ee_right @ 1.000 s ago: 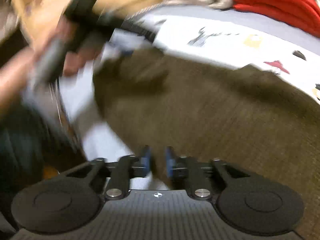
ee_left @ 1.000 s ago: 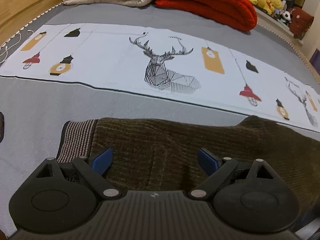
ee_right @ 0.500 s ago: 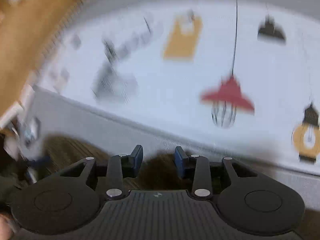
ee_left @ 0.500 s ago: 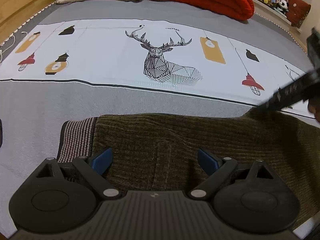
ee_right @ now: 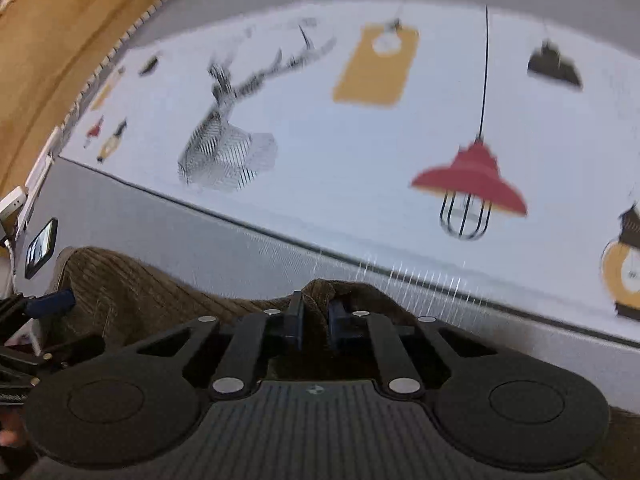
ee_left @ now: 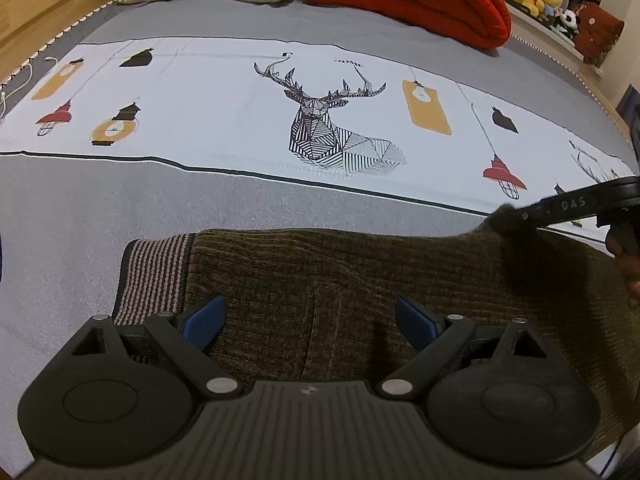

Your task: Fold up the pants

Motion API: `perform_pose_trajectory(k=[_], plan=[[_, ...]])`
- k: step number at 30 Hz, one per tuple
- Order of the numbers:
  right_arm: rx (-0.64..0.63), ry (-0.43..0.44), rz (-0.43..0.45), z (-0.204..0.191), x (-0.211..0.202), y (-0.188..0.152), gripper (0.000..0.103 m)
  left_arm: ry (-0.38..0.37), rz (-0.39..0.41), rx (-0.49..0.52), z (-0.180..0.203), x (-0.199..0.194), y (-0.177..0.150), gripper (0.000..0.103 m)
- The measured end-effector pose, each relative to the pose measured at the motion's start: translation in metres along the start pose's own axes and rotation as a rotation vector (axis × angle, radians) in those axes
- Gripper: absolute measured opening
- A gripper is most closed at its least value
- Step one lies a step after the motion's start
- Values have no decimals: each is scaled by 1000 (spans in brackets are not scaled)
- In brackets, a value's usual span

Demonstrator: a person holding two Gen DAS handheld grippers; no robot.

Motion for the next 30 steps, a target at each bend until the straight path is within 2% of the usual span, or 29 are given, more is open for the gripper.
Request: perform_pose_trajectory(k=[2, 4, 7, 9, 10, 11, 13, 15, 18, 20, 21, 22, 27, 29, 30], plan=[[30, 10, 41, 8, 2, 4, 10, 2, 1, -1, 0, 1, 0, 95], [39, 2, 33, 15, 13, 2, 10, 7, -1, 5, 0, 2, 1, 95], [-20, 1, 69, 13, 17, 2, 11, 22, -2, 27, 2, 3, 0, 95], [-14, -14, 82, 18, 8, 3, 14, 26, -2, 34, 3, 3, 0, 95], [-3, -38, 97, 16, 5, 4, 21, 26, -3, 35, 3, 3, 0, 95], [13, -84, 153, 17, -6, 7, 30, 26, -3, 36, 3, 3, 0, 95], [-4, -153, 263, 16, -26, 10, 36, 25, -3, 35, 2, 1, 0, 95], [-37, -224, 308, 17, -45, 6, 43, 30, 0, 38, 3, -2, -2, 95], [-101, -221, 323, 5, -70, -24, 46, 44, 7, 57, 7, -8, -5, 95], [-126, -226, 339, -5, -88, -53, 61, 45, 12, 64, 11, -14, -10, 97], [-126, -228, 342, -10, -95, -70, 66, 40, 12, 62, 14, -17, -15, 103], [-107, -236, 340, -13, -101, -90, 72, 40, 15, 58, 17, -20, -20, 103], [-1, -317, 317, -17, -96, -171, 73, 64, -8, 106, 37, -21, -52, 103], [33, -365, 283, -4, -75, -194, 73, 109, -47, 146, 47, -7, -69, 103], [29, -385, 289, 1, -66, -202, 73, 156, -29, 186, 53, -2, -77, 103]])
Point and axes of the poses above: each gripper's, at about its wrist camera, not at the fingertips, and x roughly the way its jaws point, z to its right, y to its top, the point moved 5 cm from there along x, roughly the way its jaws point, and after that the axes turned 7 degrees about x, right-handed, at the moved point
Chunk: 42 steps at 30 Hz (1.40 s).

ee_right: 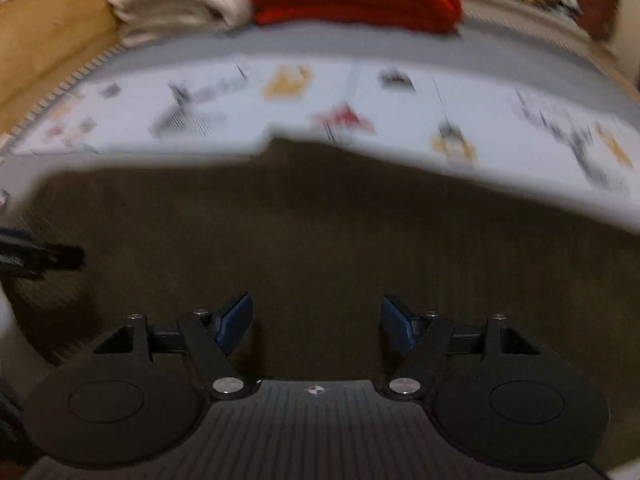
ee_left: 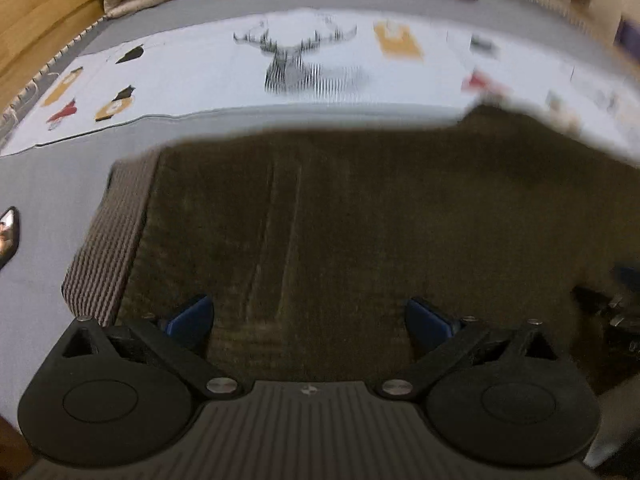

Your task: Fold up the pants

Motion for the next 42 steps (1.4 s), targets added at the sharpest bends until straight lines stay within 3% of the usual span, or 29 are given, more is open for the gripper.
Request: perform_pose_trajectory(k=[1, 3, 6, 9, 11, 13, 14, 16, 19, 21, 24, 27, 31, 34, 37, 42], plan=[[-13, -6, 79, -1, -4, -4, 78, 42, 42, 33, 7, -1, -5, 103], [-33, -40, 73, -5, -11, -7, 79, 131, 110, 63, 19, -11, -15, 103], [46, -6, 32, 8, -32, -9, 82, 140, 111, -3, 24, -24, -36, 103], [16, -65, 33, 32, -44, -28, 89, 144, 134, -48, 26, -35, -51, 103], [15, -25, 51, 56, -49, -41, 89, 85, 127, -72, 26, -43, -51, 103], [145, -26, 71, 82, -62, -40, 88, -58, 88, -100, 22, -56, -46, 103], [213, 3, 110, 91, -72, -35, 87, -96, 109, -130, 19, -66, -45, 103], [296, 73, 233, 109, -100, -31, 88, -95, 190, -186, 14, -92, -45, 103], [321, 35, 334, 136, -134, -34, 90, -62, 238, -176, 15, -115, -45, 103], [356, 17, 385, 162, -153, -38, 90, -50, 245, -176, 19, -121, -43, 103], [533, 52, 457, 207, -170, -36, 90, -103, 218, -199, 31, -121, -40, 103], [598, -30, 514, 247, -180, -43, 90, -128, 186, -222, 43, -119, -37, 103], [685, -113, 501, 289, -175, -58, 90, -34, 134, -174, 62, -107, -33, 103], [780, -110, 486, 317, -174, -69, 90, -35, 124, -162, 70, -99, -30, 103], [898, -55, 473, 339, -169, -75, 90, -39, 124, -149, 76, -92, -26, 103], [874, -92, 473, 345, -162, -73, 90, -34, 123, -141, 80, -87, -19, 103]])
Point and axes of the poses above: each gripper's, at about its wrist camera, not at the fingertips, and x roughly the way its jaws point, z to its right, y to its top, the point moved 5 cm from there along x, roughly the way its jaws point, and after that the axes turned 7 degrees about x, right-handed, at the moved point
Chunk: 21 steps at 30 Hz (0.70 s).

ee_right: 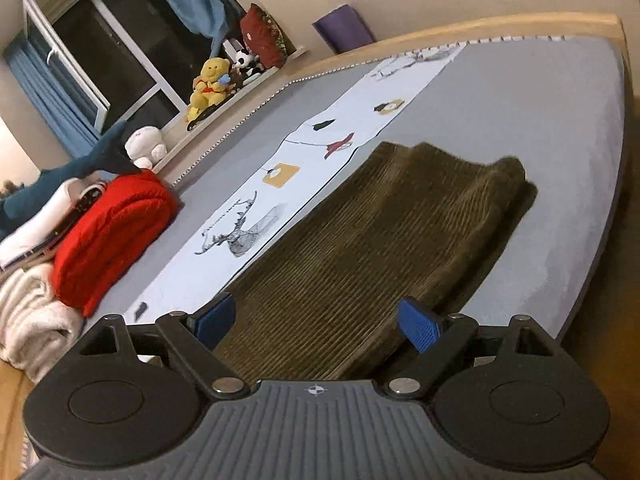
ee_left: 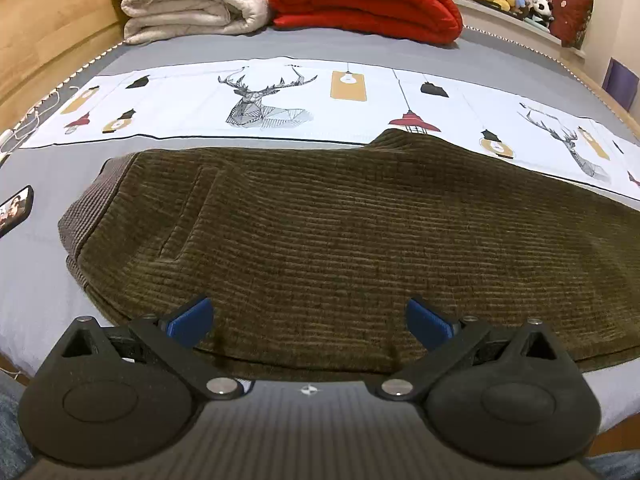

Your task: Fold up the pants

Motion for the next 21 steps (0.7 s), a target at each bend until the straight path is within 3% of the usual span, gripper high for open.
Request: perform_pose_trajectory(k=[15, 21], plan=[[-10, -92, 32, 28, 14, 19, 89, -14, -4, 12, 24, 5, 13, 103], [51, -126, 46, 52, 12, 29, 89, 0, 3, -3, 27, -1, 19, 103]])
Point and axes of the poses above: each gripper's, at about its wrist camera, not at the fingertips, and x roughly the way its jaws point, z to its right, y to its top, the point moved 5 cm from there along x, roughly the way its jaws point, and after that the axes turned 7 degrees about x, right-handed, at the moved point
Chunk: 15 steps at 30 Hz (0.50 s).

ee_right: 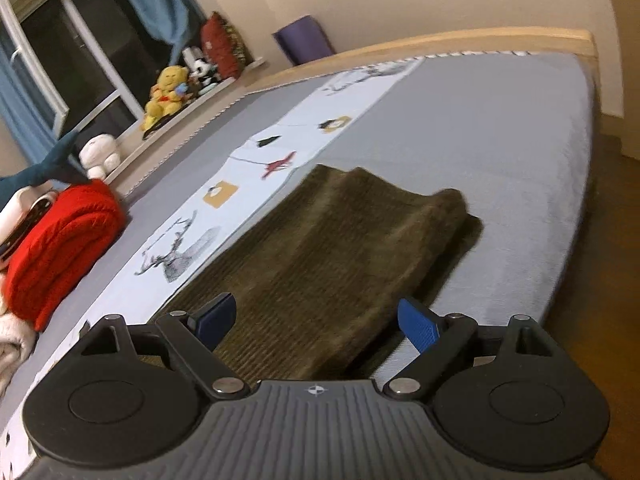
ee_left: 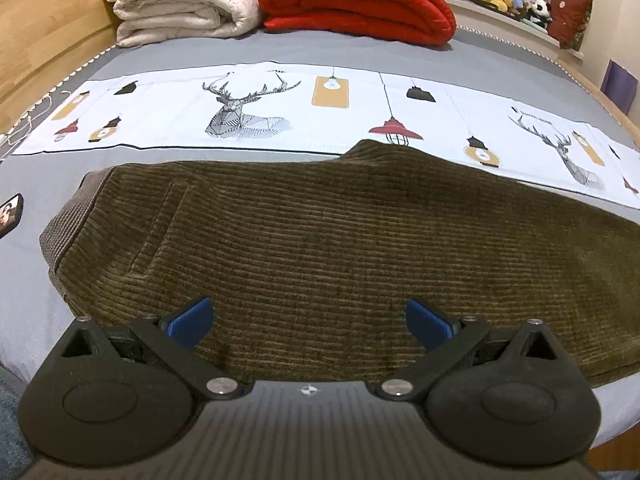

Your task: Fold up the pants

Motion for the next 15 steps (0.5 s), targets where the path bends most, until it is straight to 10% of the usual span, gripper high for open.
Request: perform_pose_trajectory(k=[15], plan=[[158, -12, 54, 53, -2, 25, 89, 4, -43, 20, 22, 14, 2, 103]])
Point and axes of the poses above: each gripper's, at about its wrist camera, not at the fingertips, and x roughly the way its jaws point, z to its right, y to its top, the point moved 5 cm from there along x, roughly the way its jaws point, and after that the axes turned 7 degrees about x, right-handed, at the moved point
